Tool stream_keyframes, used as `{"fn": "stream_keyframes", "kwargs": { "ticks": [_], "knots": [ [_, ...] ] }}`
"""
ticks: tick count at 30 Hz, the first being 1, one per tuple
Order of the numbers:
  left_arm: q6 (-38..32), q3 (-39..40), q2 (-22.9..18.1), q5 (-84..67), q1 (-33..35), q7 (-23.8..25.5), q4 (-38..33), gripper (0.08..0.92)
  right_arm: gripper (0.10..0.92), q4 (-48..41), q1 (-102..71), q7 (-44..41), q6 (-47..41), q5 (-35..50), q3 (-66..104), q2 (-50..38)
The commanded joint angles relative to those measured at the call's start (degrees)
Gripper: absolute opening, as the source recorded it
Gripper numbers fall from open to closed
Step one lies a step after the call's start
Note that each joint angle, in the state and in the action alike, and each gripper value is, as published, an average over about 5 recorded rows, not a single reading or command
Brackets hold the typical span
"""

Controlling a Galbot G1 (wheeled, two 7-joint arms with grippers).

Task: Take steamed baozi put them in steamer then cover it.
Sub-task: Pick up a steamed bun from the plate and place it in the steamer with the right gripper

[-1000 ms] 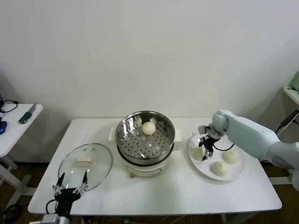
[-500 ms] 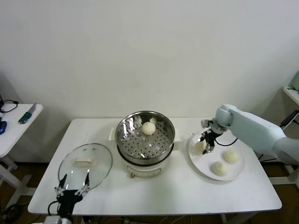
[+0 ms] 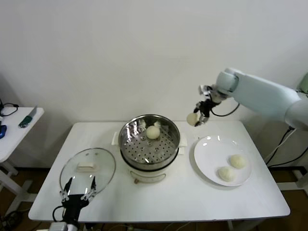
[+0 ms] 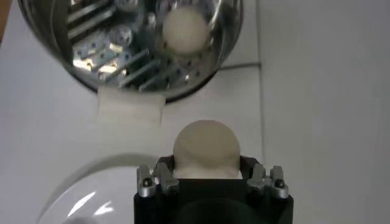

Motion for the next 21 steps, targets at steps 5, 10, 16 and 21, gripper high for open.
{"fn": "stream_keyframes", "kwargs": {
  "ticks": [5,10,16,21],
  "knots": [
    [-0.8,0.4,-0.1,4.0,0.0,-0.2,-1.1,0.823,0.695,0.9,7.2,3.4,-3.2,13.8,-6.1,15.9],
    [-0.5,0.3,0.6,3.3,-0.2,-0.1,-1.4,0.823,0.695,0.5,4.0,4.9,-4.4,14.5,-6.4,20.3],
    [-0.4,0.2,1.0,3.3,-0.5,0.5,-1.4,0.823,0.696,0.6,0.3,6.1,-5.1,14.6,-8.4,23.3],
    [-0.4,0.0,1.1,3.4,-0.9,1.0,-1.1,0.823,0.696,0.0,-2.9,6.9,-5.5,14.0,-9.8,24.5]
  ]
}}
